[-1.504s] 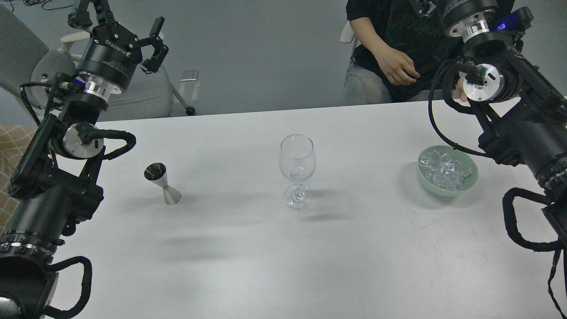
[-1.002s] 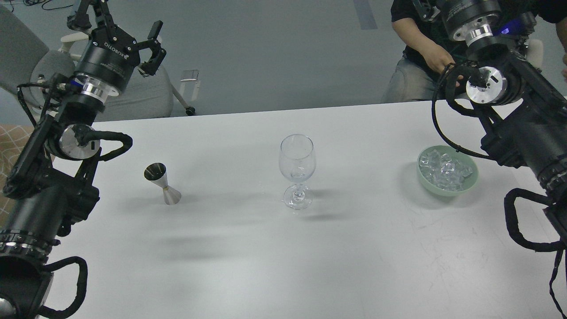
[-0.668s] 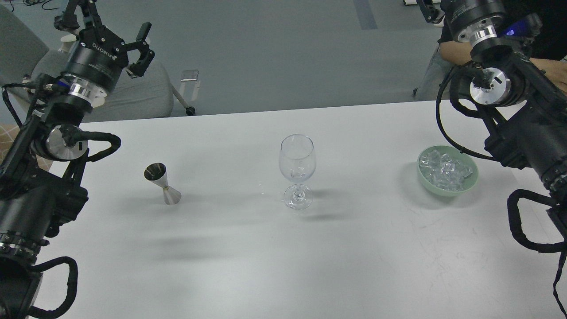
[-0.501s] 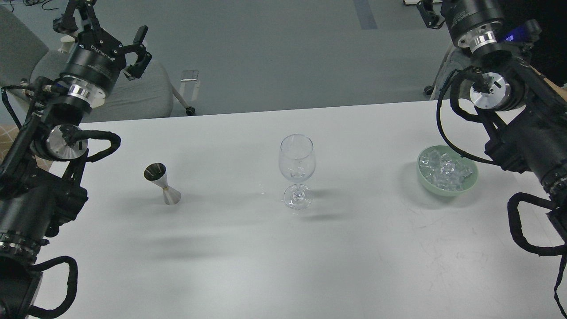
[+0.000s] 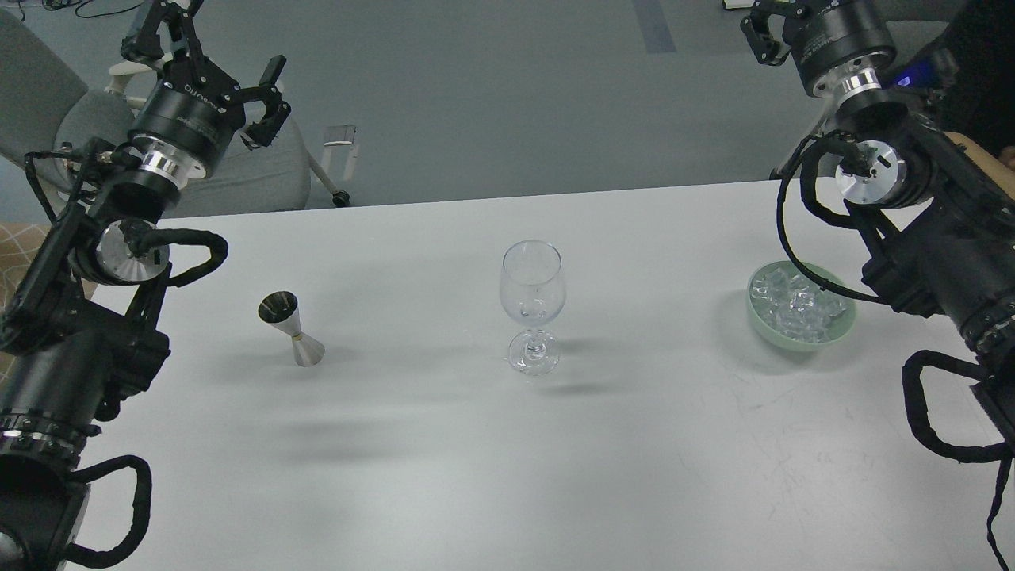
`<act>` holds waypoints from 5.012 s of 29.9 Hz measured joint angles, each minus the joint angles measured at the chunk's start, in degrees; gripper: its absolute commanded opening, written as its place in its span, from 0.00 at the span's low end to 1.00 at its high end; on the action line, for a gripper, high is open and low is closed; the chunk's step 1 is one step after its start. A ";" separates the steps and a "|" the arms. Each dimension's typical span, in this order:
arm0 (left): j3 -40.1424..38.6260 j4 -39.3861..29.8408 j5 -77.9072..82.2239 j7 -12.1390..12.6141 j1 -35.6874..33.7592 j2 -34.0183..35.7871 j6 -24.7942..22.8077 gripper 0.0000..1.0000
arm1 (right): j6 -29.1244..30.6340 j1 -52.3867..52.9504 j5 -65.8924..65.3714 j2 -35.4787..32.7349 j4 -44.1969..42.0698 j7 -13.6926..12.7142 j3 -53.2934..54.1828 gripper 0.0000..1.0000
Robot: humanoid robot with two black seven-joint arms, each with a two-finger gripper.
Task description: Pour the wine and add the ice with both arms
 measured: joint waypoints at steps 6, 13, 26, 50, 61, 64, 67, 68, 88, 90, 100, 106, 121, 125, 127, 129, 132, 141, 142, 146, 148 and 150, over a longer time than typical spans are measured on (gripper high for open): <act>0.21 0.06 -0.35 -4.42 0.51 -0.28 1.30 0.99 | 0.00 0.27 0.02 0.02 -0.05 0.00 -0.37 1.00; 0.44 0.24 -0.12 -6.05 0.69 -0.32 0.93 0.99 | 0.25 -0.14 0.04 -0.35 -0.24 -0.46 -0.70 1.00; 0.95 0.24 -0.11 -6.15 0.66 -2.13 -1.66 0.99 | 0.27 -0.38 0.04 -0.15 -0.27 -0.56 -1.18 1.00; 2.48 -0.76 -0.26 -5.48 0.89 -0.28 -1.55 0.99 | 0.27 -0.52 -0.03 -0.11 -0.26 -0.39 -1.19 1.00; 2.57 -5.58 -0.44 -5.40 3.92 -0.20 -1.52 1.00 | 0.19 -1.30 0.04 0.40 0.44 -0.01 -1.86 1.00; 2.57 -5.63 -0.46 -5.21 4.01 0.56 -1.52 1.00 | 0.19 -1.29 0.04 0.78 0.44 -0.01 -1.97 1.00; 2.57 -5.65 -0.48 -4.93 4.01 1.01 -1.54 1.00 | 0.24 -1.27 0.02 0.97 0.44 -0.01 -2.06 1.00; 2.57 -5.65 -0.52 -4.83 4.01 1.06 -1.57 1.00 | 0.26 -1.26 0.00 0.99 0.44 -0.01 -2.09 1.00; 2.00 -8.92 -8.61 1.84 7.90 5.40 1.44 0.98 | 0.26 -1.04 -0.05 0.74 0.44 -0.01 -3.28 1.00; 2.29 -10.58 -11.09 2.55 9.63 8.50 3.10 0.98 | 0.26 -1.05 -0.05 0.68 0.44 -0.01 -3.29 1.00; -2.52 -31.64 -30.64 4.67 35.07 22.86 5.69 0.97 | 0.18 -1.13 -0.05 0.80 0.26 -0.01 -3.29 1.00; -10.87 -42.45 -32.57 6.28 52.15 21.58 6.60 0.97 | 0.17 -1.22 -0.05 0.84 0.25 -0.04 -3.35 1.00; -11.49 -43.97 -33.41 15.80 60.44 2.55 15.99 0.99 | 0.17 -1.28 -0.13 0.69 0.08 -0.19 -4.14 1.00; -11.82 -41.42 -33.17 17.12 59.17 -1.51 17.61 0.99 | 0.09 -1.25 -0.13 0.69 0.08 -0.20 -4.33 1.00; -11.92 -39.25 -33.15 17.21 57.86 -3.25 17.80 0.99 | 0.09 -1.25 -0.13 0.70 0.08 -0.19 -4.34 1.00; -11.99 -36.35 -33.15 17.14 56.11 -4.69 17.85 0.99 | 0.08 -1.25 -0.12 0.73 0.08 -0.20 -4.34 1.00; -12.11 -32.93 -33.15 16.72 53.70 -5.80 17.79 0.99 | 0.08 -1.26 -0.13 0.75 0.08 -0.19 -4.40 1.00; -12.14 -24.54 -31.65 16.54 46.65 -10.45 17.86 0.99 | 0.00 -1.31 -0.20 0.92 0.00 -0.19 -4.43 1.00; -12.14 -23.98 -31.61 16.47 46.06 -10.67 17.87 0.99 | 0.00 -1.32 -0.22 0.92 0.00 -0.19 -4.43 1.00; -12.35 -21.94 -31.58 15.98 43.80 -11.16 17.88 0.98 | 0.00 -1.53 -0.23 0.78 -0.01 -0.19 -4.43 1.00; -12.49 -21.22 -31.58 15.10 42.75 -11.18 17.84 0.97 | -0.06 -1.63 -0.23 0.77 -0.01 -0.19 -4.43 1.00; -12.49 -20.83 -31.57 14.14 42.03 -11.17 17.77 0.97 | -0.08 -1.65 -0.23 0.76 -0.01 -0.19 -4.43 1.00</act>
